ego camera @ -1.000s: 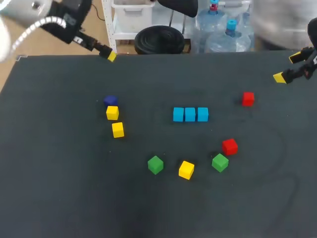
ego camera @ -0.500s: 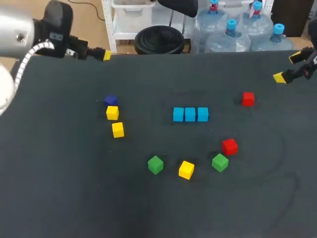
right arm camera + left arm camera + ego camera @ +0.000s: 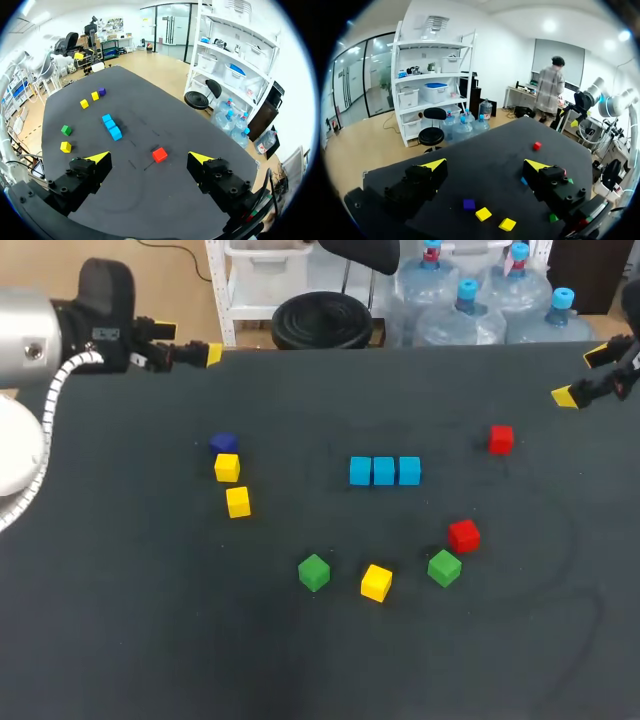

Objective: Place the blue cubes, place green cubes on the blue cubes, place the yellow cubes on the green cubes, then place the red cubes on the yellow cubes, and place purple cube on the red cubes.

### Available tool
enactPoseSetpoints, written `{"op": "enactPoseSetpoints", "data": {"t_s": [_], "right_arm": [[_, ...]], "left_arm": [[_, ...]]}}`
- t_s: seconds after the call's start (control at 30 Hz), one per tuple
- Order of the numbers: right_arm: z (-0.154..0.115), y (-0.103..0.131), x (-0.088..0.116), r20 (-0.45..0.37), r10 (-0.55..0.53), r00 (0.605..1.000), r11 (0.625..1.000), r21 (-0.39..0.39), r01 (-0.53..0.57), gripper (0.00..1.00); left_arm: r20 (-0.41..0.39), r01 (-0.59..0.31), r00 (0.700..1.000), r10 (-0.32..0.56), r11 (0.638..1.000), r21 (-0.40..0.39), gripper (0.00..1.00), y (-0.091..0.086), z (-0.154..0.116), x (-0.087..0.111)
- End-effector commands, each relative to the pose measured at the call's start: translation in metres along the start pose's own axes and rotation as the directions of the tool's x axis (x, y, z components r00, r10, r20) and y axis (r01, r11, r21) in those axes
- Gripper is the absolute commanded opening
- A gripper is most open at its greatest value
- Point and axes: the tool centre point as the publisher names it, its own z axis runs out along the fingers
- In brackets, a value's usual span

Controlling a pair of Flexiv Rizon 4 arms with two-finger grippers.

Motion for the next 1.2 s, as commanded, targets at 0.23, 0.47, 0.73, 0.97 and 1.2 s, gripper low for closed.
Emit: {"op": "enactPoseSetpoints", "data": {"t_s": [0.23, 0.47, 0.73, 0.97, 1.2], "right_arm": [[0.0, 0.0, 0.0, 0.001, 0.0, 1.0, 1.0, 0.0, 0.0, 1.0], [0.0, 0.0, 0.0, 0.001, 0.0, 1.0, 1.0, 0.0, 0.0, 1.0], [0.0, 0.0, 0.0, 0.001, 0.0, 1.0, 1.0, 0.0, 0.0, 1.0], [0.011, 0.03, -0.007, -0.021, -0.131, 0.991, 0.988, -0.087, 0.129, 1.0], [0.018, 0.093, -0.014, -0.064, -0.558, 0.827, 0.807, -0.272, 0.524, 1.0]], "left_arm": [[0.045, -0.001, 0.999, 0.0, 1.0, 0.005, 1.0, 0.001, 0.0, 0.002], [0.045, -0.001, 0.999, 0.0, 1.0, 0.005, 1.0, 0.001, 0.0, 0.002], [0.045, -0.001, 0.999, 0.0, 1.0, 0.005, 1.0, 0.001, 0.0, 0.002], [0.045, -0.001, 0.999, 0.0, 1.0, 0.005, 1.0, 0.001, 0.0, 0.002], [0.045, -0.001, 0.999, 0.0, 1.0, 0.005, 1.0, 0.001, 0.0, 0.002]]}}
